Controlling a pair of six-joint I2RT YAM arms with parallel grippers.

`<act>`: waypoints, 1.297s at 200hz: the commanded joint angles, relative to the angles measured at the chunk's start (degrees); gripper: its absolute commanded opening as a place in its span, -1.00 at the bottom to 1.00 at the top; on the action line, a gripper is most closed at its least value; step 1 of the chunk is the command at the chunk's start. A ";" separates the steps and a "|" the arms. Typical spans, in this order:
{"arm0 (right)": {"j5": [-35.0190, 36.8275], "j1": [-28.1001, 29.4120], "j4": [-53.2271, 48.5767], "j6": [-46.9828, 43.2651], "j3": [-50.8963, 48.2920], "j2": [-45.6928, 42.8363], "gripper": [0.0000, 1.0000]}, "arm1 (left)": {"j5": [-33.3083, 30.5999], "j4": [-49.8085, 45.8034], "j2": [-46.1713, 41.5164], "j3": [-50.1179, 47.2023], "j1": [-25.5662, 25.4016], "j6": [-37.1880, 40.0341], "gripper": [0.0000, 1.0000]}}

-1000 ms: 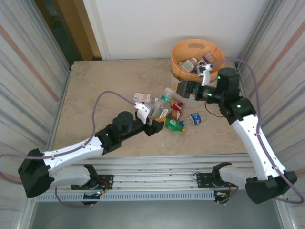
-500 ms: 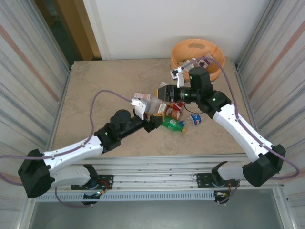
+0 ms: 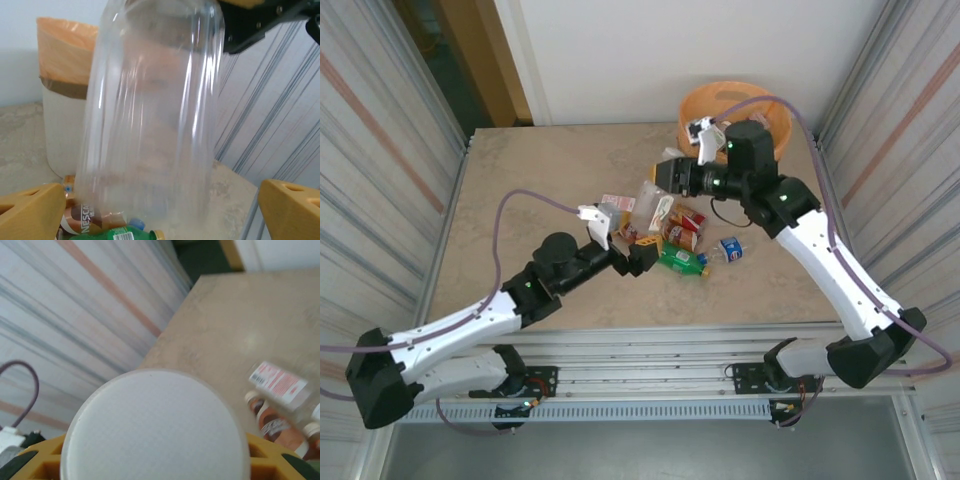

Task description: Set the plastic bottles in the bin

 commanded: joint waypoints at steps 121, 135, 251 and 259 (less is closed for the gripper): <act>10.67 -27.38 -10.04 -9.04 35.36 23.81 -0.82 | -8.52 -3.95 -7.67 -4.02 0.35 0.92 0.97; 11.75 -27.82 -12.67 -10.34 38.59 27.32 -0.81 | -9.56 -4.72 -7.84 -3.87 0.30 0.93 0.98; 16.21 -25.58 -16.47 -15.90 32.22 33.83 -0.49 | -16.03 -8.70 -8.84 -3.66 0.47 -0.59 0.98; 16.68 -25.21 -16.41 -16.16 31.51 33.86 -0.43 | -16.47 -9.10 -8.90 -3.71 0.53 -0.84 0.98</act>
